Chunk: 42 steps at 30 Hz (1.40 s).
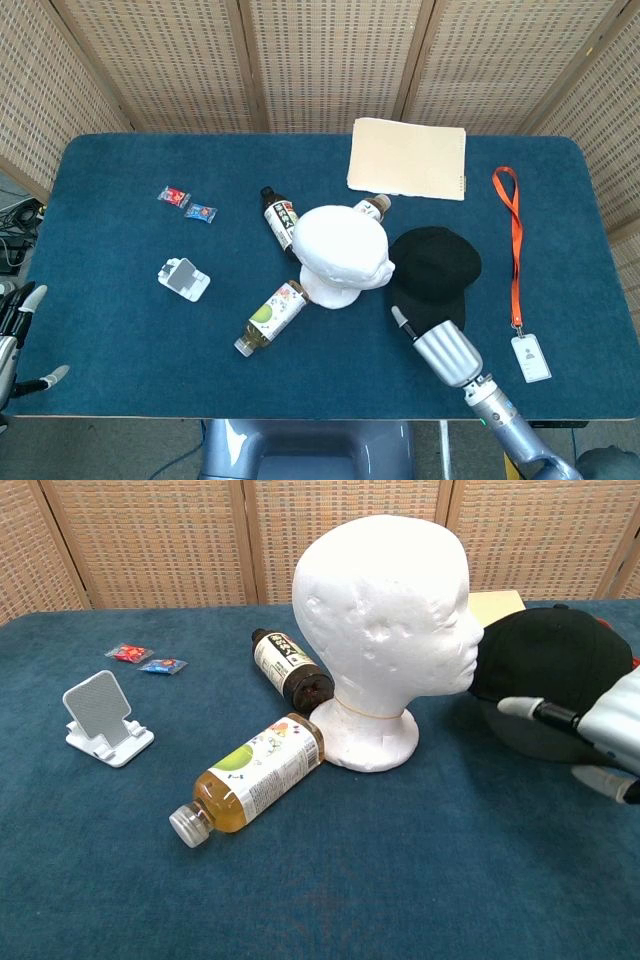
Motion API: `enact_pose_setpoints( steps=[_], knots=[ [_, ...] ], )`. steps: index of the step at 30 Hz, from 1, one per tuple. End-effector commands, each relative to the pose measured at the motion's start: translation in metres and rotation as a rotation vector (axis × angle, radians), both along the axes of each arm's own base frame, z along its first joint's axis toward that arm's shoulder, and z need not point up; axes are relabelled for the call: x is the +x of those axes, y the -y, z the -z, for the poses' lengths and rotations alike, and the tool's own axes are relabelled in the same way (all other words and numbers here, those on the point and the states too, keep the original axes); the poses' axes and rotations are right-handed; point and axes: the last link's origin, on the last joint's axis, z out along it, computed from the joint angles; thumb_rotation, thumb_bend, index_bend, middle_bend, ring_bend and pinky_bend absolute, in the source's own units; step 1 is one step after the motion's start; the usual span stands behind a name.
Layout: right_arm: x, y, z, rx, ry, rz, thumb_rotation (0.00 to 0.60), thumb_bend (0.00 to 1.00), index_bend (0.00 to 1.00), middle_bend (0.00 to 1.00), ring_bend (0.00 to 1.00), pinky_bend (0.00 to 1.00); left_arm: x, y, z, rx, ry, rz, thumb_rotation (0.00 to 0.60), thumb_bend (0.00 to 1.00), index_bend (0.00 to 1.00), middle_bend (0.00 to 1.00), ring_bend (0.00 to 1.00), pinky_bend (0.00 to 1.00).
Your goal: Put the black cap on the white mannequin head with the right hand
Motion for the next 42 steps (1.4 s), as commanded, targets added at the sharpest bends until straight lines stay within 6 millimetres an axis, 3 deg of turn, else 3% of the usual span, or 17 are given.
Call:
enact_pose_setpoints(
  steps=[1,5,12,23,25,26,30,33,42],
  knots=[
    [-0.005,0.011,-0.012,-0.062,0.012,0.016,0.6,0.61,0.18,0.98,1.0,1.0,0.0,0.0,0.0,0.0,0.001,0.0,0.6,0.0,0.0,0.0,0.0,0.0],
    [-0.01,0.031,-0.022,-0.134,0.024,0.063,0.6,0.59,0.22,0.98,1.0,1.0,0.0,0.0,-0.001,0.002,0.004,0.0,0.6,0.0,0.0,0.0,0.0,0.0],
    [-0.012,0.067,-0.023,-0.201,0.056,0.19,0.6,0.42,0.28,0.97,1.0,1.0,0.0,0.0,-0.002,0.0,0.012,0.002,0.6,0.0,0.0,0.0,0.0,0.0],
    [-0.011,0.106,-0.018,-0.234,0.106,0.411,0.6,0.38,0.39,0.97,1.0,1.0,-0.001,-0.001,-0.003,-0.004,0.014,-0.003,0.6,0.0,0.0,0.0,0.0,0.0],
    [-0.01,0.11,-0.018,-0.244,0.108,0.418,0.6,0.39,0.47,0.97,1.0,1.0,-0.001,-0.002,-0.003,-0.003,0.013,-0.004,0.6,0.0,0.0,0.0,0.0,0.0],
    [-0.009,0.111,-0.017,-0.249,0.111,0.422,0.6,0.42,0.55,0.97,1.0,1.0,-0.001,-0.002,-0.003,-0.003,0.014,-0.005,0.6,0.0,0.0,0.0,0.0,0.0],
    [-0.009,0.113,-0.017,-0.26,0.092,0.412,0.6,0.59,0.82,0.98,1.0,1.0,-0.001,-0.002,-0.003,-0.002,0.013,-0.006,0.6,0.0,0.0,0.0,0.0,0.0],
    [-0.009,0.11,-0.017,-0.261,0.074,0.392,0.6,0.65,0.85,0.98,1.0,1.0,-0.001,-0.002,-0.003,-0.002,0.014,-0.006,0.6,0.0,0.0,0.0,0.0,0.0],
    [-0.003,0.113,-0.036,-0.309,0.098,0.304,0.6,0.66,0.85,1.0,1.0,1.0,-0.001,-0.002,-0.003,-0.002,0.014,-0.003,0.6,0.0,0.0,0.0,0.0,0.0]
  ],
)
